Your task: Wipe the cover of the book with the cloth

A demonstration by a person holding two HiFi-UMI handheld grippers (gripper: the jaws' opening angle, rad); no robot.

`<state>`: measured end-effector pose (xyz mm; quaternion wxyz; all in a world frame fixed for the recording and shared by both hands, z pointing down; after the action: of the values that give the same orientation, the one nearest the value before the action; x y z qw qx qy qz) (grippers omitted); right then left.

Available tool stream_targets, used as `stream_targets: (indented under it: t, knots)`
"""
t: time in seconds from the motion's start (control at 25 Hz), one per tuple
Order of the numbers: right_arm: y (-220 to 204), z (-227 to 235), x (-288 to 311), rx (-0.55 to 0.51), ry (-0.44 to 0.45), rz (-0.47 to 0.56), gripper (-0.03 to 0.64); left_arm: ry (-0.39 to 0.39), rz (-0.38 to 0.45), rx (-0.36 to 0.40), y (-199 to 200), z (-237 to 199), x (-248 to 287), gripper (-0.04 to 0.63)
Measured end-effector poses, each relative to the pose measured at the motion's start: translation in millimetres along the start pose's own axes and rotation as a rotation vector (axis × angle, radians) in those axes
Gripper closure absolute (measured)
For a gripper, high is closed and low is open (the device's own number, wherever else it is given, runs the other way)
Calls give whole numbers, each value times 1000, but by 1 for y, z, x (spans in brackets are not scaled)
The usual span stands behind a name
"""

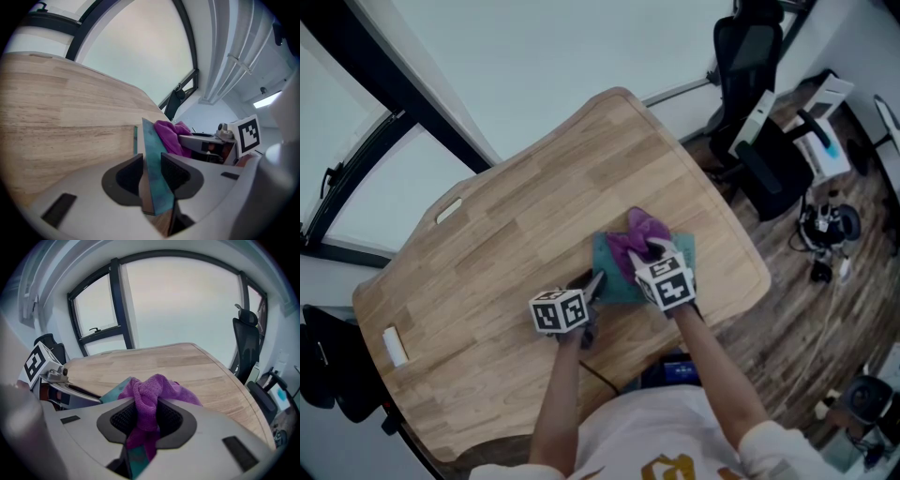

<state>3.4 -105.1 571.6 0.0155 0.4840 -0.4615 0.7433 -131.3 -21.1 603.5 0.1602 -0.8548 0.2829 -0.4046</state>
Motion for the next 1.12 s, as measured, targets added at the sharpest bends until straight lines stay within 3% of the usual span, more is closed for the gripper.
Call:
stream_targets:
  t: [0.32, 0.72, 1.12]
  knots:
    - [5, -6, 5, -22, -1, -7, 518, -2, -1, -1, 0, 1, 0, 474]
    - [14, -21, 8, -4, 60, -12, 518, -2, 0, -2, 0, 1, 0, 474]
    - [13, -16, 13, -27, 46, 26, 518, -2, 0, -2, 0, 0, 0, 474]
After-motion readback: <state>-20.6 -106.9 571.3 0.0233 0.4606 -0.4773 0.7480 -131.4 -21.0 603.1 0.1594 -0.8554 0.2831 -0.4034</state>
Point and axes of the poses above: the fingertips, and each gripper's own axes: x forward along the fingers, z to its right, y out of its top, the point moved 5 cm from there along -x, backward along the fingers, and after that the axes turned 2 degrees about y, right-handed, at the moved point
